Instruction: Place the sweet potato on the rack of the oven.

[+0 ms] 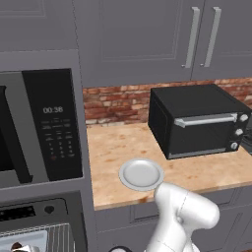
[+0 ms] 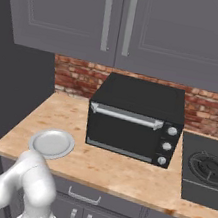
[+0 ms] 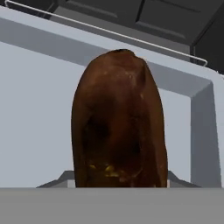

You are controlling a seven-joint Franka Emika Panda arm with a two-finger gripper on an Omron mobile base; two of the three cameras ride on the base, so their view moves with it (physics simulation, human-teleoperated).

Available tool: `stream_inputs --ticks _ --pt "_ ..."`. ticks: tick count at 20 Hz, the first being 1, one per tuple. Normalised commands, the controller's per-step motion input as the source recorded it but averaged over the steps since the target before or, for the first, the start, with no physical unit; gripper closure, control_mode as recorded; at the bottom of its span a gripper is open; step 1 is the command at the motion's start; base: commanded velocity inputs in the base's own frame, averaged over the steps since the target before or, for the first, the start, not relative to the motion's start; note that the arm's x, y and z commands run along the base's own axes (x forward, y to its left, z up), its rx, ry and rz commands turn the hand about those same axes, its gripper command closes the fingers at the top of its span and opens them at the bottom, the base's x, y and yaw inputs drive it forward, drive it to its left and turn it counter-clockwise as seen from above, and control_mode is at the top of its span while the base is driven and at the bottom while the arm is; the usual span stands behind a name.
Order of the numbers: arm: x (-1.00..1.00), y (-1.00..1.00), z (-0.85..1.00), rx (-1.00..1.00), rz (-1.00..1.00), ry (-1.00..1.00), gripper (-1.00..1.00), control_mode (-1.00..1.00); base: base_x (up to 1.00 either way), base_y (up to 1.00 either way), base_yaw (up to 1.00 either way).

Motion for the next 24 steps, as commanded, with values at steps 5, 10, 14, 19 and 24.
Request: stream_inputs --ticks 5,10,14,19,24 --pt "0.01 0.05 -0.27 0.0 0.0 0.0 1.0 -1.0 0.0 0.0 0.0" --pt "0.0 0.0 -0.15 0.0 0.0 0.0 -1.0 -1.0 0.0 0.0 0.0" --pt "0.0 0.0 0.0 0.0 0.0 0.0 -1.0 -1.0 0.0 0.0 0.0" --pt "0.0 0.0 -0.02 0.0 0.0 0.0 -1.0 -1.0 0.0 0.0 0.0" --pt "-0.13 0.0 -0.02 0.0 0.0 0.0 -1.0 -1.0 0.0 0.0 0.0"
